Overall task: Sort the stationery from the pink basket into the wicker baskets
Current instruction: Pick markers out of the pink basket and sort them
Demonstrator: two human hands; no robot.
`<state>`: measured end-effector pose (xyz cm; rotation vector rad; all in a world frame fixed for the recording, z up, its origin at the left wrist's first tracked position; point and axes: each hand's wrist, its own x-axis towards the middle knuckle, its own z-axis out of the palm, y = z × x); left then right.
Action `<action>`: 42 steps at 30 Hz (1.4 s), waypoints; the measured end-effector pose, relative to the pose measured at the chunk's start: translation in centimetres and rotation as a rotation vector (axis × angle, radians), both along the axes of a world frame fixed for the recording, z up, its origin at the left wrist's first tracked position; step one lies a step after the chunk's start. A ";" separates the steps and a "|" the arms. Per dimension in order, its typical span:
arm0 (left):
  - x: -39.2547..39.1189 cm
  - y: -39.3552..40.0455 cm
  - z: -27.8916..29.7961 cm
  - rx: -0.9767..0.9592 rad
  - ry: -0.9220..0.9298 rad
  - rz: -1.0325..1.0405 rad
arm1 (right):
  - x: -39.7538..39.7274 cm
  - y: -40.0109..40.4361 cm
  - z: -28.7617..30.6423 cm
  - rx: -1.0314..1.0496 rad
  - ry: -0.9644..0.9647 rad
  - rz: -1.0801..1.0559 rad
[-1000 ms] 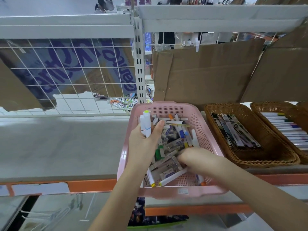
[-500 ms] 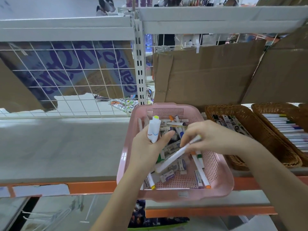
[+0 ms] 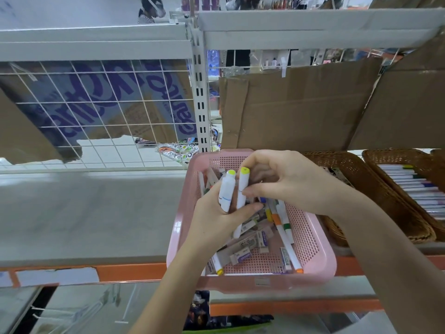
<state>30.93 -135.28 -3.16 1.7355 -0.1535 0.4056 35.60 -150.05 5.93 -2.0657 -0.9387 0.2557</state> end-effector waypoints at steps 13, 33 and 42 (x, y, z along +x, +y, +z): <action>0.4 0.3 -0.7 0.009 0.041 0.211 | -1.0 1.2 -0.8 0.112 -0.061 -0.088; 0.7 1.1 -0.9 -0.027 0.064 0.339 | 4.2 2.2 -11.2 -0.940 -0.383 0.121; 0.6 1.0 -0.5 -0.080 0.043 0.232 | 3.1 -3.8 -8.1 -0.412 -0.191 -0.179</action>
